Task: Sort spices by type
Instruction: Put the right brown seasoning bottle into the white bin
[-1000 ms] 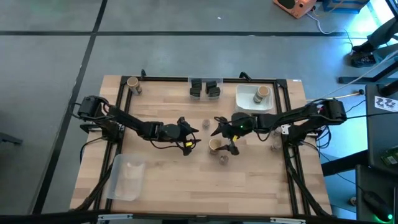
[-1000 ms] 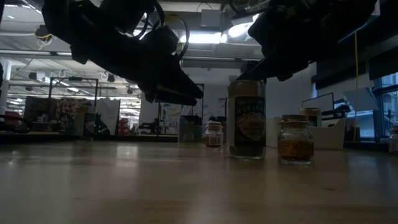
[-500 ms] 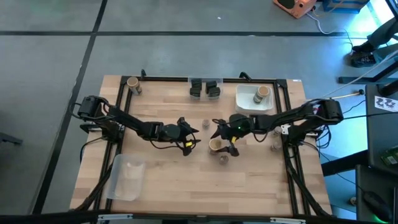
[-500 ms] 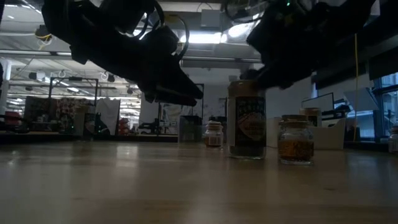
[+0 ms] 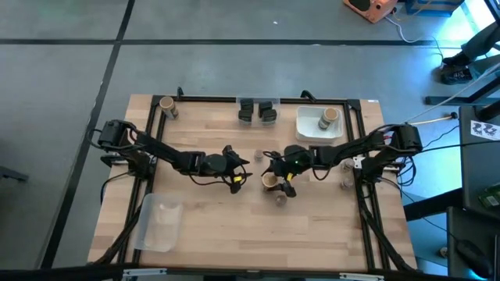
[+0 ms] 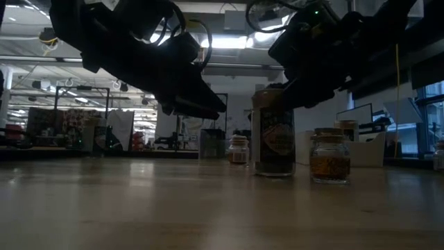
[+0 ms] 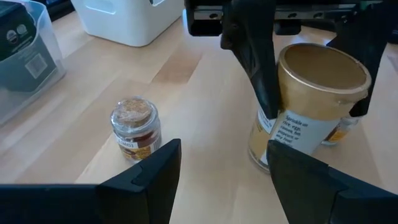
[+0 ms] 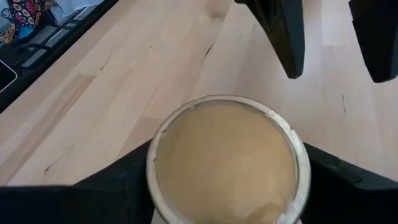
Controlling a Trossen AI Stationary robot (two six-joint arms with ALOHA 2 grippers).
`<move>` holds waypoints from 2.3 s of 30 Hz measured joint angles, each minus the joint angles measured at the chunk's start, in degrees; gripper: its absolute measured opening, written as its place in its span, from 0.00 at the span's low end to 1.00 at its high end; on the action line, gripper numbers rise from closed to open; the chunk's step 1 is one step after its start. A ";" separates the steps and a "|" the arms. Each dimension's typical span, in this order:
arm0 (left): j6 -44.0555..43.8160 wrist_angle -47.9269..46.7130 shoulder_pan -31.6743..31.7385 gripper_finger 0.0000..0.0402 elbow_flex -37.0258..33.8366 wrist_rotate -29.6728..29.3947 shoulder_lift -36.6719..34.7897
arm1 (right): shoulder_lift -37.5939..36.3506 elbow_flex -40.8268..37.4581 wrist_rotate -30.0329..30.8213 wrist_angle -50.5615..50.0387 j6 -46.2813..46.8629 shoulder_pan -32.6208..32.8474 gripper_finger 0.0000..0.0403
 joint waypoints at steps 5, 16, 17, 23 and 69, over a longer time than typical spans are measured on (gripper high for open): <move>0.87 0.03 0.01 0.55 0.00 0.00 0.00 | -1.74 -0.04 0.28 -1.62 0.23 -0.04 0.69; 1.22 0.05 0.01 0.55 0.00 -0.02 0.00 | -19.86 -0.02 17.74 -19.11 -1.95 -0.07 0.69; 1.26 0.05 0.01 0.55 0.00 -0.02 0.00 | -21.77 -0.02 20.32 -21.22 -2.39 -0.07 0.69; 1.26 0.06 0.01 0.55 0.00 -0.22 0.00 | -32.20 -0.04 35.36 -29.68 -4.79 -0.86 0.69; 1.68 0.01 0.01 0.55 0.00 -0.24 0.00 | -18.93 -2.24 29.28 -20.62 2.78 -39.56 0.69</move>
